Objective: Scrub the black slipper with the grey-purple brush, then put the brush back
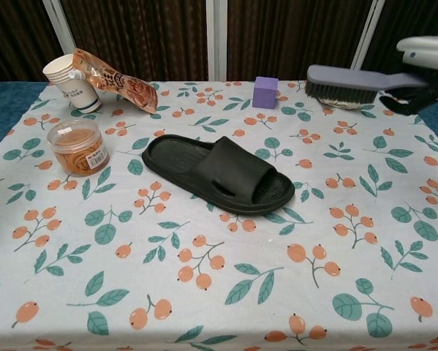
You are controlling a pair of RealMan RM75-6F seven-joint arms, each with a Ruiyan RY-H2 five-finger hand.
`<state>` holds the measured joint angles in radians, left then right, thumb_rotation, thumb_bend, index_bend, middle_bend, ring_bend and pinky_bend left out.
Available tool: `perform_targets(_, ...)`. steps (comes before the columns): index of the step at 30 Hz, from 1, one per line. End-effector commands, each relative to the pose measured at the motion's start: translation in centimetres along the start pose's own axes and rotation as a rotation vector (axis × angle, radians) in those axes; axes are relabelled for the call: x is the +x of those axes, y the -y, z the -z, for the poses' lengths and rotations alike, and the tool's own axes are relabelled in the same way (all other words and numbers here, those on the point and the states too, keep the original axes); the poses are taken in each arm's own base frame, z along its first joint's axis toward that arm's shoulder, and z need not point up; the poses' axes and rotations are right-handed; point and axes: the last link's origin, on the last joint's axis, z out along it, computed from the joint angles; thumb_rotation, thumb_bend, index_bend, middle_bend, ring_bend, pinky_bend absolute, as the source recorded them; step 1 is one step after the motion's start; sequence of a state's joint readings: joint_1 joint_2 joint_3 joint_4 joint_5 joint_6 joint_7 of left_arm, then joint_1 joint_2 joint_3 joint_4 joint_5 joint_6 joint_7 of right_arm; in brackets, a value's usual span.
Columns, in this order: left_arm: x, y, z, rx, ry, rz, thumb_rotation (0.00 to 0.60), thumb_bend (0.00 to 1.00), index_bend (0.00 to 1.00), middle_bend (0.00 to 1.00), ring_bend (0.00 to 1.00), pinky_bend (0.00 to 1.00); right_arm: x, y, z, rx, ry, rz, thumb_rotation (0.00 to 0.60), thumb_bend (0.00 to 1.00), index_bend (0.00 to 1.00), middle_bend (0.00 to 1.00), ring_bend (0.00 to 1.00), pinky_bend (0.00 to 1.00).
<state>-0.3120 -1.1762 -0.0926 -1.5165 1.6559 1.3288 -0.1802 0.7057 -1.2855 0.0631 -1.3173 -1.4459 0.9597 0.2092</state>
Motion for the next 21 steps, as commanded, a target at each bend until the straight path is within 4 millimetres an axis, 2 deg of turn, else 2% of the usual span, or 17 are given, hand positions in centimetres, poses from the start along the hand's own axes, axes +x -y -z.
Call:
perform_targets(1,-0.2,-3.4,-5.8,-0.191,0.089,0.054,0.600,0.13,0.15,0.12,0.07,0.12,1.7,0.9,0.4,0.034,-0.036,-0.025,0.600,0.47,1.00,1.00,1.00,1.00)
perform_targets(6,-2.3,-7.3,-12.5,-0.335,0.248,0.020,0.600,0.13,0.14,0.12,0.07,0.12,2.5,1.9,-0.1,0.045,-0.031,-0.006,0.600,0.47,1.00,1.00,1.00,1.00)
perform_targets(9,-3.9,-9.4,-15.4,-0.381,0.306,-0.035,0.600,0.13,0.14,0.12,0.07,0.12,2.3,2.1,-0.2,0.037,-0.022,0.019,0.600,0.47,1.00,1.00,1.00,1.00)
perform_targets(14,-6.6,-11.8,-18.8,-0.400,0.390,-0.127,0.600,0.13,0.14,0.12,0.07,0.12,1.8,2.3,-0.5,0.025,-0.003,0.026,0.600,0.47,1.00,1.00,1.00,1.00)
perform_targets(21,-10.4,-12.6,-20.6,-0.358,0.497,-0.191,0.600,0.14,0.14,0.12,0.07,0.12,1.1,2.6,-0.9,0.023,0.016,0.028,0.600,0.47,1.00,1.00,1.00,1.00)
